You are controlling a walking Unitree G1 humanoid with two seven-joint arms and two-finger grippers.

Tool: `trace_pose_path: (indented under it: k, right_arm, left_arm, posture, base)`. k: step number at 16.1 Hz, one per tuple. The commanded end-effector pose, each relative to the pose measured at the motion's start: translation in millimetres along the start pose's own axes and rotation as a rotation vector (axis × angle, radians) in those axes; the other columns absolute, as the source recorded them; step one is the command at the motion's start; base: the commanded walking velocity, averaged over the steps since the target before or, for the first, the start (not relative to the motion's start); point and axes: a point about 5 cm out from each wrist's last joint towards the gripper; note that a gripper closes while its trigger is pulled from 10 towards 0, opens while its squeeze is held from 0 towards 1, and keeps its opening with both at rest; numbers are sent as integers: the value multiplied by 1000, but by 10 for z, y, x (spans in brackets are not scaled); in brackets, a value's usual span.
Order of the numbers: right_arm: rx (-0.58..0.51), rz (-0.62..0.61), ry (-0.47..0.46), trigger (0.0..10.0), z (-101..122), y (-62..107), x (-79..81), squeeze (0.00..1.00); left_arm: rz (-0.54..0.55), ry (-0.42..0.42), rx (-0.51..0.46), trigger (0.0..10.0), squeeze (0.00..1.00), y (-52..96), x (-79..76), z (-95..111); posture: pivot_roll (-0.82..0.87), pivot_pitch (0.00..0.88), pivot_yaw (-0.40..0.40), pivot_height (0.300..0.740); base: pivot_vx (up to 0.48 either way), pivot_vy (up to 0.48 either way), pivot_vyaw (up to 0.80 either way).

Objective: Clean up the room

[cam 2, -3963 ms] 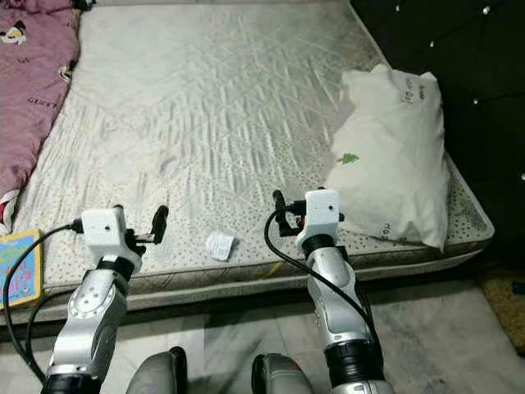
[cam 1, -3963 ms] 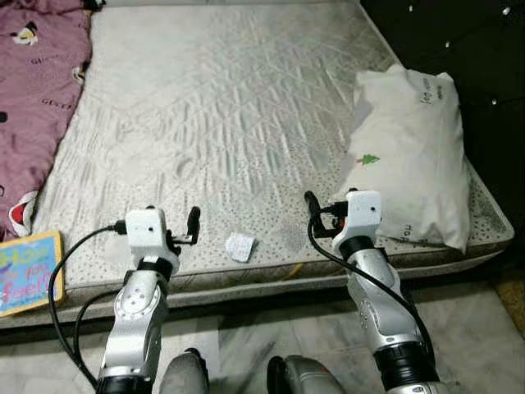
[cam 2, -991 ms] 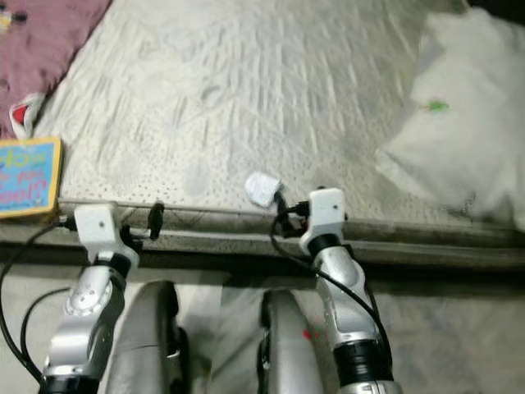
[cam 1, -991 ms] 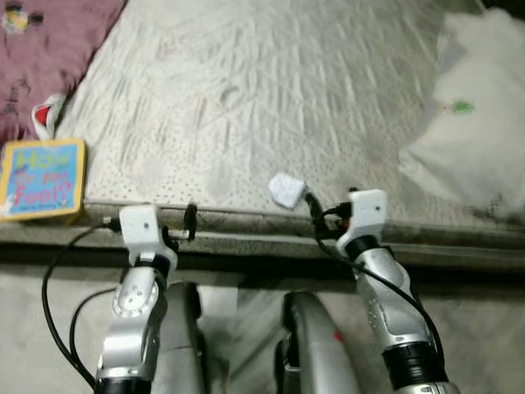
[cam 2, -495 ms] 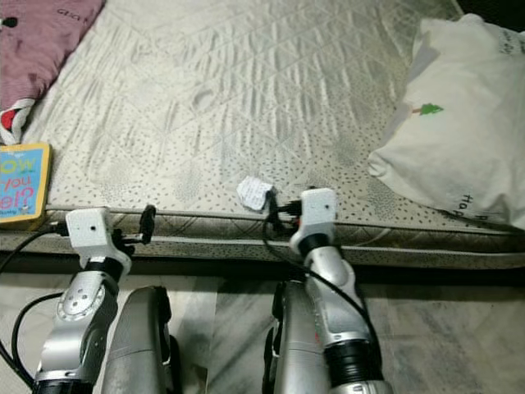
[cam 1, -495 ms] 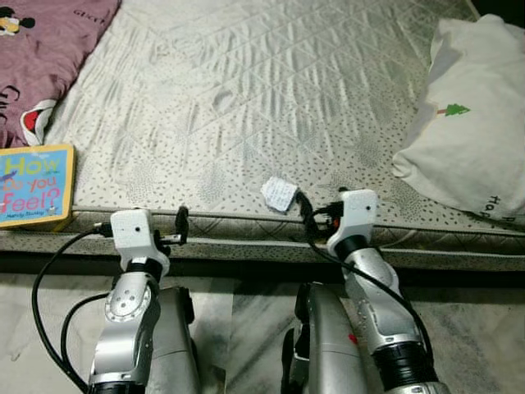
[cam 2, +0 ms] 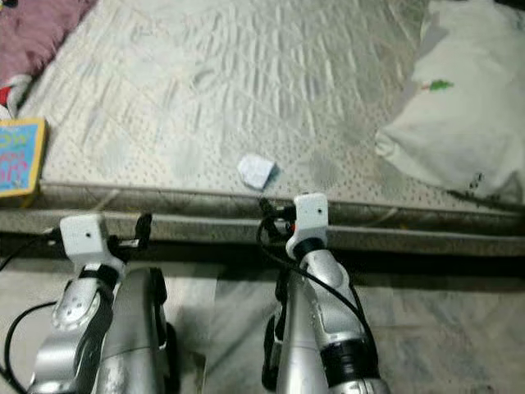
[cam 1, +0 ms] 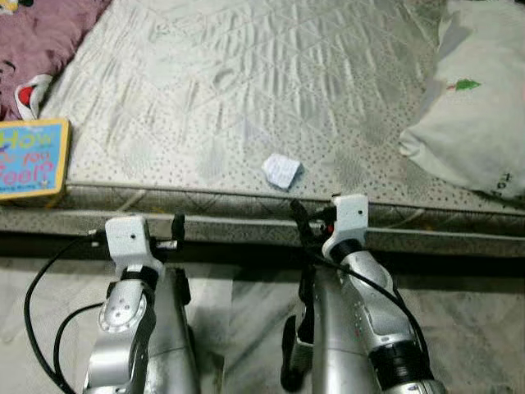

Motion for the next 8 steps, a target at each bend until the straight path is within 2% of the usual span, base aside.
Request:
trace_pose_path:
  k: [1,5,8]
  right_arm:
    - [3,33,3,10000,-24,-13,63,0]
    - [26,52,11,10000,-57,-200,91,0]
    - [-9,26,23,10000,64,-361,48,0]
  left_arm:
    - [11,-14,10,10000,0,71,15,0]
    - [78,-46,24,10000,0,365,171,35]
    - [86,-45,29,10000,0,429,169,48]
  posture:
    - [129,324,-68,524]
    - [221,372,-87,524]
    - [234,371,-82,524]
  base:
    - [0,0,0]
    - [0,0,0]
    - [0,0,0]
Point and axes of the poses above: a point about 5 cm out from each wrist's last joint towards the gripper, its own y axis pointing back from the gripper into the wrist, its own z axis along the axis of the wrist's last joint, x = y × z, and after that the axes turned 14 degrees about y, right-handed
